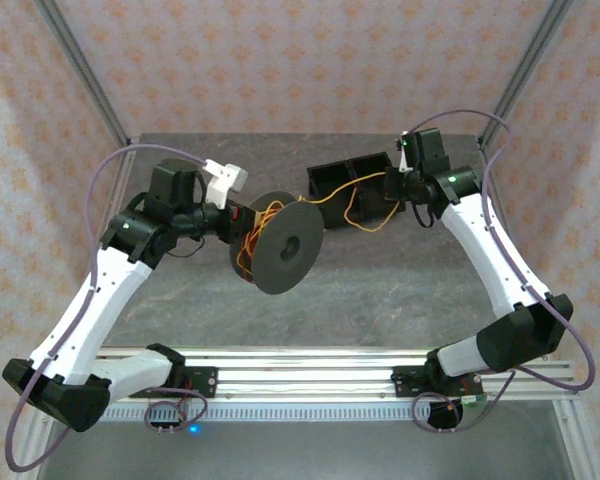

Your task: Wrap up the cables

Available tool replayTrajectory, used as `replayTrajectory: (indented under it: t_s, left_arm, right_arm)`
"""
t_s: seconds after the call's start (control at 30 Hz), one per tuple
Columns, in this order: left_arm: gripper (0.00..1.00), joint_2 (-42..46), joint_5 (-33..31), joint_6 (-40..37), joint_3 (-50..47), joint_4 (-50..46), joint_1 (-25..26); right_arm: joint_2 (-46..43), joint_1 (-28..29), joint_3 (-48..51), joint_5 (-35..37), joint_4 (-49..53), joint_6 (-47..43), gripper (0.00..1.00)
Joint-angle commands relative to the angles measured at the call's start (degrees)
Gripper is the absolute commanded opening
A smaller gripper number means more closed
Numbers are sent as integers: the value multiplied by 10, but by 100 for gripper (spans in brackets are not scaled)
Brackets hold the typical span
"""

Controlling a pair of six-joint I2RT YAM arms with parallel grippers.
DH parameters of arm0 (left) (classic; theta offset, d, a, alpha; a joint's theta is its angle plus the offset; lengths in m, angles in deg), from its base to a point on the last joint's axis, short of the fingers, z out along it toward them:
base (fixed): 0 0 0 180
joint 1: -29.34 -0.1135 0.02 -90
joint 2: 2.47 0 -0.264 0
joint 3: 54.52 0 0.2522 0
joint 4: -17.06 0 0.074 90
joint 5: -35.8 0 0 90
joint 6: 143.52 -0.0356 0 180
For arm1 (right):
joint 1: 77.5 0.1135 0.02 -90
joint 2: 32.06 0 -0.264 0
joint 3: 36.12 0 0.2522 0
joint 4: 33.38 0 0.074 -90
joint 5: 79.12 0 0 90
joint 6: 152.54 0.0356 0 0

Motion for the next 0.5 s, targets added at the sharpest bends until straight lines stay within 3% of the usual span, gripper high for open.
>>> replayTrajectory:
  t_s: [0.0, 0.17, 0.33, 0.47]
  left_arm:
    - [0, 23, 124, 79, 21, 102, -34]
    - [0, 34, 177, 202, -8, 209, -95]
    - [0, 37, 175, 391, -47, 368, -163]
    - [0, 30, 134, 498, -65, 447, -185]
  right_arm:
    - [-18, -12, 22, 16, -32, -1, 0]
    - [-22, -15, 59, 14, -41, 4, 0]
    - [-59, -14, 122, -31, -76, 22, 0]
    - [-82, -14, 173, -97, -110, 36, 0]
